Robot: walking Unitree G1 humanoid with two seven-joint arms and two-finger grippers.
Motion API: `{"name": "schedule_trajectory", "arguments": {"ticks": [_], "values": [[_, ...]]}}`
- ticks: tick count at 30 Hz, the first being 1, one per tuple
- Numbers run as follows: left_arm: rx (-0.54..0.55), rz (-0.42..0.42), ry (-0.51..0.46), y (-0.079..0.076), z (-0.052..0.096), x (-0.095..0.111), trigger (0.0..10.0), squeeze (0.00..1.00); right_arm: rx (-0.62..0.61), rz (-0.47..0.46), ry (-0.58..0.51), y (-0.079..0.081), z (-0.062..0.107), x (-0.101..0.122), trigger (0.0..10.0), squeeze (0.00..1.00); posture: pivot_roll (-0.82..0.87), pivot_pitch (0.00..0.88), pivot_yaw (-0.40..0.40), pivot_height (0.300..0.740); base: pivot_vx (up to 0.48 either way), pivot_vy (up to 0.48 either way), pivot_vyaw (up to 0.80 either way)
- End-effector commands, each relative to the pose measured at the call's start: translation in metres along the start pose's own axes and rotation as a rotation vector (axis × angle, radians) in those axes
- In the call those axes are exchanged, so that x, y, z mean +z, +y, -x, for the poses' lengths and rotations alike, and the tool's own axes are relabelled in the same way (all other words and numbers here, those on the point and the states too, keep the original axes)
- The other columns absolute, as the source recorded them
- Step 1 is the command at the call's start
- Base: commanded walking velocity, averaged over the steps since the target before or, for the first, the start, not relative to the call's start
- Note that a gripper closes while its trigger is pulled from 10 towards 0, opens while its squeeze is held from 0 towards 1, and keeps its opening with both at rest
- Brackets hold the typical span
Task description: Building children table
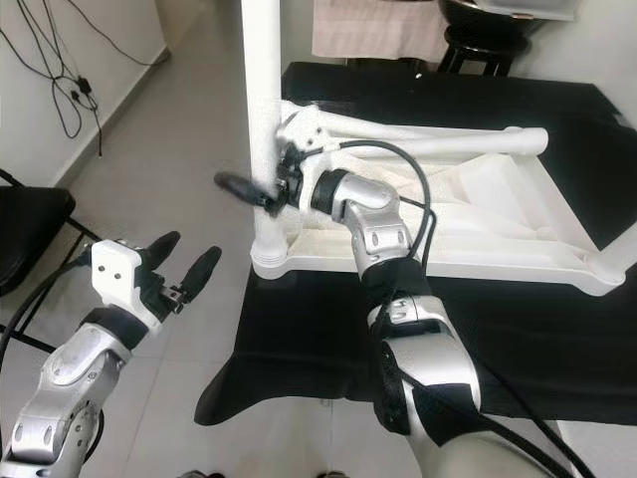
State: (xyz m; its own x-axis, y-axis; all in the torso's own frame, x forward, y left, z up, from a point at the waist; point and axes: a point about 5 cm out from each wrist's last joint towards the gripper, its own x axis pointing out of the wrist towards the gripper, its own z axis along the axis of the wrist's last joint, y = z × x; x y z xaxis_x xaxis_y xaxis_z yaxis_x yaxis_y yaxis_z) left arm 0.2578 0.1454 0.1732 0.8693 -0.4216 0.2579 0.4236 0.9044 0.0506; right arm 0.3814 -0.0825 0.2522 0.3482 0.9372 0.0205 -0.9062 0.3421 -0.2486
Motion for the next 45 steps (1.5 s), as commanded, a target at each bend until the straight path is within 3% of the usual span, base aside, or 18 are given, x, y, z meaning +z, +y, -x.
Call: {"name": "schedule_trajectory", "arguments": {"ticks": [1,13,14,15,16,23,31,32,33,34,35,36,37,38,39,41,44,45], "values": [[-0.008,0.004,0.014,-0.004,0.002,-0.001,10.0,0.00,0.079,0.005,0.004,0.005,-0.009,0.003,10.0,0.00,0.05,0.196,-0.065,0.740,0.000,0.000,0.00],[-0.022,0.015,0.032,-0.012,0.013,0.003,10.0,0.00,0.179,-0.039,-0.036,0.006,-0.021,0.010,10.0,0.00,0.09,0.243,-0.055,0.740,0.000,0.000,0.00],[-0.024,0.015,0.035,-0.013,0.014,0.003,10.0,0.00,0.187,-0.037,-0.041,0.007,-0.021,0.009,3.9,0.00,0.09,0.243,-0.054,0.740,0.000,0.000,0.00],[-0.024,0.015,0.035,-0.013,0.014,0.003,10.0,0.00,0.187,-0.037,-0.041,0.007,-0.021,0.009,3.9,0.00,0.09,0.243,-0.054,0.740,0.000,0.000,0.00],[-0.027,0.015,0.039,-0.014,0.014,0.004,10.0,0.00,0.191,-0.037,-0.046,0.006,-0.021,0.010,0.0,0.00,0.09,0.246,-0.048,0.740,0.000,0.000,0.00],[-0.031,0.013,0.050,-0.013,0.014,0.004,10.0,0.00,0.170,-0.023,-0.053,-0.001,-0.011,0.012,0.0,0.00,0.08,0.237,-0.044,0.740,0.000,0.000,0.00],[-0.030,0.011,0.052,-0.010,0.011,0.003,10.0,0.00,0.104,0.109,-0.017,-0.013,0.019,0.012,0.0,0.00,0.05,0.215,-0.043,0.740,0.000,0.000,0.00],[-0.029,0.010,0.051,-0.009,0.011,0.003,10.0,0.00,0.056,0.118,-0.009,-0.015,0.027,0.010,0.0,0.00,0.04,0.212,-0.044,0.740,0.000,0.000,0.00],[-0.028,0.010,0.050,-0.007,0.010,0.002,10.0,0.00,-0.035,0.070,0.013,-0.015,0.029,0.000,0.0,0.00,0.02,0.200,-0.043,0.740,0.000,0.000,0.00],[-0.026,0.011,0.049,-0.006,0.009,0.001,10.0,0.00,-0.237,-0.001,0.035,-0.013,0.026,-0.017,0.0,0.00,0.01,0.189,-0.041,0.740,0.000,0.000,0.00],[-0.026,0.011,0.049,-0.006,0.009,0.001,10.0,0.00,-0.237,-0.001,0.035,-0.013,0.026,-0.017,0.0,0.00,0.01,0.189,-0.041,0.740,0.000,0.000,0.00],[-0.025,0.012,0.048,-0.004,0.008,0.001,10.0,0.00,-0.439,-0.065,0.065,-0.011,0.026,-0.032,0.0,0.00,0.01,0.189,-0.041,0.740,0.000,0.000,0.00],[-0.025,0.012,0.048,-0.004,0.008,0.001,10.0,0.00,-0.439,-0.065,0.065,-0.011,0.026,-0.032,0.0,0.00,0.01,0.189,-0.041,0.740,0.000,0.000,0.00],[-0.026,0.010,0.047,-0.001,0.004,-0.001,10.0,0.00,-0.704,-0.168,0.179,0.024,0.030,-0.077,0.0,0.00,0.01,0.157,-0.025,0.740,0.000,0.000,0.00],[-0.026,0.010,0.047,-0.001,0.004,-0.001,10.0,0.00,-0.704,-0.168,0.179,0.024,0.030,-0.077,0.0,0.00,0.01,0.157,-0.025,0.740,0.000,0.000,0.00],[-0.027,0.005,0.048,0.002,0.001,-0.003,10.0,0.00,-0.762,-0.200,0.220,0.045,0.030,-0.092,0.0,0.00,0.00,0.139,-0.021,0.740,0.000,0.000,0.00],[-0.023,0.007,0.048,0.004,0.000,-0.004,10.0,0.00,-0.752,-0.175,0.211,0.042,0.026,-0.089,0.0,0.00,0.00,0.132,-0.026,0.740,0.000,0.000,0.00],[-0.019,0.009,0.046,0.005,0.000,-0.005,10.0,0.00,-0.748,-0.149,0.201,0.034,0.024,-0.084,0.0,0.00,0.00,0.122,-0.038,0.740,0.000,0.000,0.00]]}}
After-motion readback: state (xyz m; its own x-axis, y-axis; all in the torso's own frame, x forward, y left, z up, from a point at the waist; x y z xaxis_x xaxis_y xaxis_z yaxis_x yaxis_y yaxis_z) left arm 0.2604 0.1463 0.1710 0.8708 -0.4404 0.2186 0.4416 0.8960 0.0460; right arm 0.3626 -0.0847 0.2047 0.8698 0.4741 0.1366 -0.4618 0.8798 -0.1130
